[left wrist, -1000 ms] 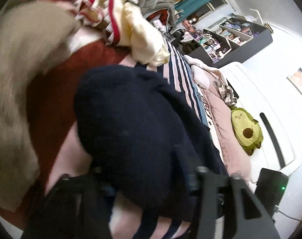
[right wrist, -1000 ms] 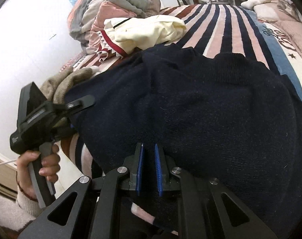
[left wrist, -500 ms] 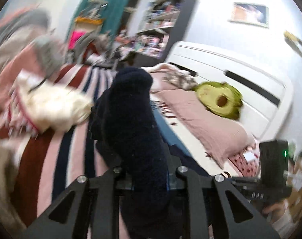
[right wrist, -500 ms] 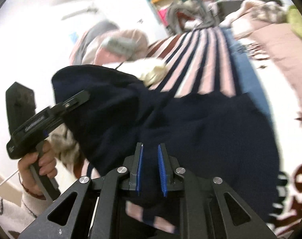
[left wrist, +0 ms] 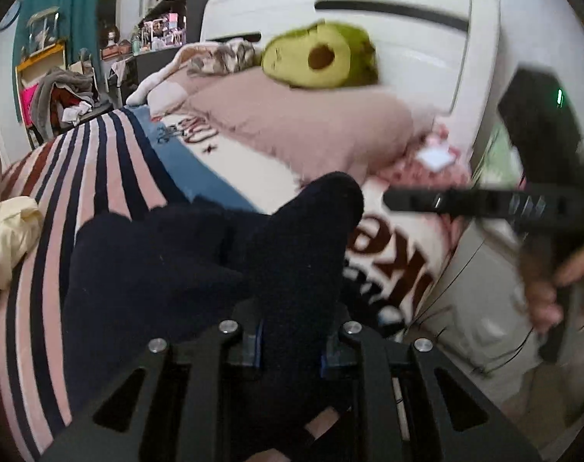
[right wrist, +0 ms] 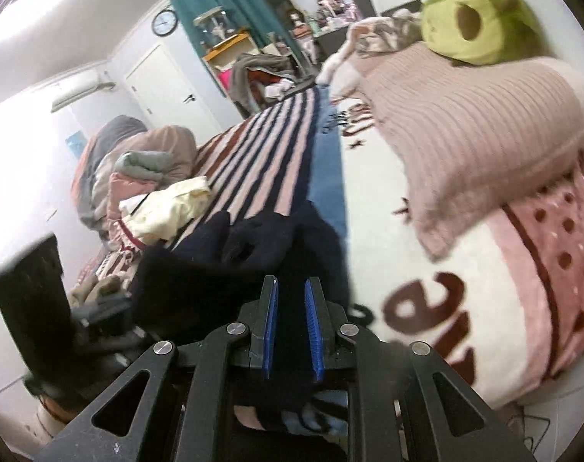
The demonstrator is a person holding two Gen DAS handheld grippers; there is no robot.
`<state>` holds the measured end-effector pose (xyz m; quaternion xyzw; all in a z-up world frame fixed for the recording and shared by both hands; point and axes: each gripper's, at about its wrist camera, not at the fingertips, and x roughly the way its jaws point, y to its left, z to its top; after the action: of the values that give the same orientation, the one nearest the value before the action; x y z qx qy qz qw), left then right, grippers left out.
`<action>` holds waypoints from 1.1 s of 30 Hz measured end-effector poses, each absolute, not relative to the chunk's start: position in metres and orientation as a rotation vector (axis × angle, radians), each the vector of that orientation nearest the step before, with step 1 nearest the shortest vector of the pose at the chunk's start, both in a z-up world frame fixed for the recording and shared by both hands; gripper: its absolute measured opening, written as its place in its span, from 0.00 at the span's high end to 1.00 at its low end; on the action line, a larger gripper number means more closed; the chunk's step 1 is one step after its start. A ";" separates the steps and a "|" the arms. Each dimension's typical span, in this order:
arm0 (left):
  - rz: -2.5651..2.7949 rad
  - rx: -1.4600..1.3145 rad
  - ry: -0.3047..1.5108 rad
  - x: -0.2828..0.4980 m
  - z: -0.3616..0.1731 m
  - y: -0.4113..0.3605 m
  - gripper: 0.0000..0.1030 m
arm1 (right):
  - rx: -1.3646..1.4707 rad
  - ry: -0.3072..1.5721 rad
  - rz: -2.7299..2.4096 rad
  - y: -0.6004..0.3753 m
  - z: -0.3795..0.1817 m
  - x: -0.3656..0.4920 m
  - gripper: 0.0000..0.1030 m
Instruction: Fold small clothes
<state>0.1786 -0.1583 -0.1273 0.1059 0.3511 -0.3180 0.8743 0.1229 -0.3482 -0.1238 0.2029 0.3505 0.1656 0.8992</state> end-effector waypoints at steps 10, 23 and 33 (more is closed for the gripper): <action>-0.735 0.096 0.764 0.158 -0.114 -0.131 0.41 | 0.411 0.708 0.409 -0.346 -0.113 0.133 0.71; -0.501 -0.108 0.649 0.128 -0.070 0.011 0.28 | 0.359 0.730 0.651 -0.261 -0.089 0.155 0.35; -0.466 -0.211 0.668 0.130 -0.096 0.065 0.28 | 0.284 1.042 0.758 -0.206 -0.138 0.183 0.41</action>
<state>0.1297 0.0653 -0.0964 -0.1022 0.3240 -0.2263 0.9129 0.1828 -0.2055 -0.1383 0.1318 0.4842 0.3519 0.7901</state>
